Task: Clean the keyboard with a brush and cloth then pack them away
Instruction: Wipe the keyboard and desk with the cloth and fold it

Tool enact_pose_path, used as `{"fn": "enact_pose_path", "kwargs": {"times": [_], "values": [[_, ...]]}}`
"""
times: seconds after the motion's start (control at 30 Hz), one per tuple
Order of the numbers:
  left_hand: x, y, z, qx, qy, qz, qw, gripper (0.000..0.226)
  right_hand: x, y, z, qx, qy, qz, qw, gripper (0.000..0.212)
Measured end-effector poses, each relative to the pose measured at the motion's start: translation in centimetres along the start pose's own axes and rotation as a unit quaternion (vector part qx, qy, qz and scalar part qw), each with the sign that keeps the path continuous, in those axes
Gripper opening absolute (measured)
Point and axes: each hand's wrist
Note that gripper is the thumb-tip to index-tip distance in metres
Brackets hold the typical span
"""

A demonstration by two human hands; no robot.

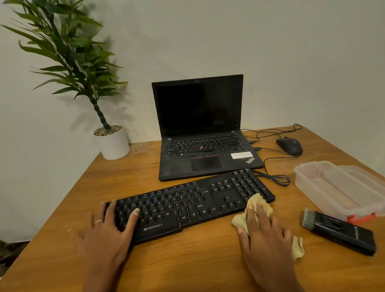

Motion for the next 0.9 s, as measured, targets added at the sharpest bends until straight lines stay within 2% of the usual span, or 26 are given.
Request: {"fn": "enact_pose_path", "kwargs": {"times": [0.07, 0.13, 0.2, 0.3, 0.4, 0.5, 0.57, 0.7, 0.83, 0.9], "values": [[0.0, -1.3, 0.1, -0.016, -0.011, -0.032, 0.999, 0.109, -0.2, -0.9, 0.4, 0.020, 0.017, -0.024, 0.999, 0.054], [-0.2, -1.5, 0.2, -0.069, -0.016, -0.038, 0.997, 0.113, -0.6, -1.6, 1.1, 0.039, 0.056, -0.074, 0.995, 0.062], [-0.4, -1.2, 0.0, -0.108, -0.012, -0.040, 0.993, 0.112, -1.1, -1.8, 1.4, 0.050, 0.046, -0.114, 0.991, 0.065], [-0.7, -1.2, -0.3, -0.147, -0.013, -0.031, 0.989, 0.103, -0.5, -1.8, 0.3, 0.052, 0.037, -0.104, 0.992, 0.046], [-1.0, -1.9, -0.6, -0.183, -0.036, -0.017, 0.982, 0.113, 0.1, -2.0, 0.4, 0.052, 0.042, -0.059, 0.996, 0.047], [-1.1, -2.8, -1.0, -0.226, -0.071, 0.004, 0.972, 0.127, -0.6, -2.8, 1.4, 0.069, 0.079, -0.123, 0.987, 0.048], [-1.2, -3.2, -1.3, -0.237, -0.096, 0.024, 0.967, 0.132, -0.8, -2.7, 2.1, 0.052, 0.102, -0.174, 0.978, 0.047], [-1.4, -3.0, -1.6, -0.239, -0.104, 0.048, 0.964, 0.122, -0.6, -3.4, 2.1, 0.074, 0.143, -0.140, 0.977, 0.046], [-1.6, -3.2, -1.5, -0.234, -0.086, 0.050, 0.967, 0.118, -2.0, -5.4, 2.6, 0.068, 0.145, -0.209, 0.965, 0.046], [-1.8, -2.9, -1.4, -0.229, -0.086, 0.053, 0.968, 0.116, -1.9, -5.2, 2.1, 0.073, 0.128, -0.199, 0.969, 0.045]]}}
Point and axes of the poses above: each hand's wrist, its own x-axis towards the middle knuckle, its own z-axis out of the palm, y = z × x, and after that the axes turned 3 degrees about y, right-handed
